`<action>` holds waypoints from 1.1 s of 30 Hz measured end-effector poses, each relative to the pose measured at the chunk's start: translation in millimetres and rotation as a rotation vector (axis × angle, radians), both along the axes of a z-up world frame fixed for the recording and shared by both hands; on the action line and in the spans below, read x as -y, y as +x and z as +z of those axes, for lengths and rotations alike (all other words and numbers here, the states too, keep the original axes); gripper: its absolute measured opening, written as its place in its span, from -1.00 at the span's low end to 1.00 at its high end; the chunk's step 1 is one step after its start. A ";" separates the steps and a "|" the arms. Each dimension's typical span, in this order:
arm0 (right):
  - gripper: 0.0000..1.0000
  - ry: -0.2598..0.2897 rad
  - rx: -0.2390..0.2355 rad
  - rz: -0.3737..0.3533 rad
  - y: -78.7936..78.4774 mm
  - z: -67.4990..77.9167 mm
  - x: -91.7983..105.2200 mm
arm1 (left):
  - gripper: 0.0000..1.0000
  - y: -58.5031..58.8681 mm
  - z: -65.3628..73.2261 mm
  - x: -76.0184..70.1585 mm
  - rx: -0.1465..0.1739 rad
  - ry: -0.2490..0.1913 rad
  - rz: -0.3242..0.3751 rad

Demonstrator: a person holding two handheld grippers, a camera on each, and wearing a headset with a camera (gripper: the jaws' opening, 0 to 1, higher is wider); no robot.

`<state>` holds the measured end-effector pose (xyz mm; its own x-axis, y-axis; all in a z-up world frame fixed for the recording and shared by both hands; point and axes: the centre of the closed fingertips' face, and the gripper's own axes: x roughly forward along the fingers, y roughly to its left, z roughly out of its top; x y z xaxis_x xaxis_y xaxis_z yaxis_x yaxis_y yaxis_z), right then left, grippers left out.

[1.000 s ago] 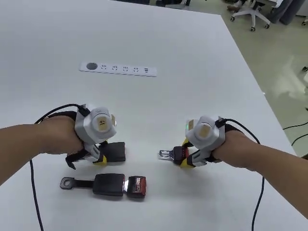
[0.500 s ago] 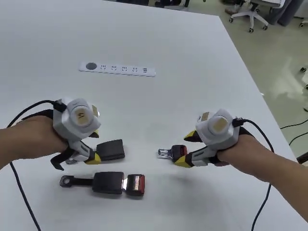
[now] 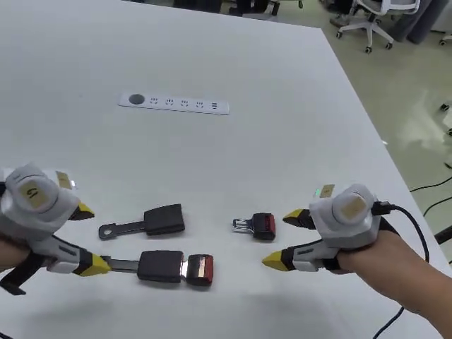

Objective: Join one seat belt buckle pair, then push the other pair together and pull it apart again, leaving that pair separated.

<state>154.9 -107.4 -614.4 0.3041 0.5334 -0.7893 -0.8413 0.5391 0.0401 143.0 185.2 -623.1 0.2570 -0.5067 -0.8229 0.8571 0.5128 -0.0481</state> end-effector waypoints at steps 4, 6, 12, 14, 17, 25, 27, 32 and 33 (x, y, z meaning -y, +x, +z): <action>0.32 0.025 -0.017 -0.036 -12.0 0.2 4.2 | 0.47 -12.9 0.6 -14.2 -0.014 -0.025 0.047; 0.43 0.032 -0.021 -0.059 -17.5 1.2 7.8 | 0.54 -16.6 1.6 -17.2 -0.016 -0.037 0.058; 0.76 0.046 -0.022 -0.107 -28.1 4.2 8.3 | 0.87 -15.5 10.3 -33.7 0.047 -0.049 0.165; 0.91 0.012 0.017 -0.147 -24.8 3.4 17.7 | 1.00 -14.9 15.9 -41.1 0.067 -0.046 0.206; 0.99 -0.019 0.050 -0.180 -27.5 5.5 22.3 | 1.00 -23.9 13.6 -47.5 0.075 -0.052 0.210; 0.99 -0.002 0.048 -0.204 -37.2 15.0 27.6 | 1.00 -50.1 13.1 -55.9 0.030 -0.078 0.256; 0.99 0.004 0.051 -0.206 -37.9 14.4 30.0 | 1.00 -54.2 13.7 -57.7 0.029 -0.084 0.264; 0.99 0.030 0.055 -0.213 -40.9 17.6 25.1 | 1.00 -54.7 20.4 -58.4 0.041 -0.125 0.314; 0.99 0.033 0.054 -0.215 -42.2 18.5 23.5 | 1.00 -55.1 22.2 -57.6 0.040 -0.129 0.315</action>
<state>112.7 -130.8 -595.8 0.4547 0.4769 -0.7522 -0.7085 0.7055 0.0190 87.9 242.8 -601.0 0.4479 -0.4967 -0.7434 0.6602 0.7445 -0.0997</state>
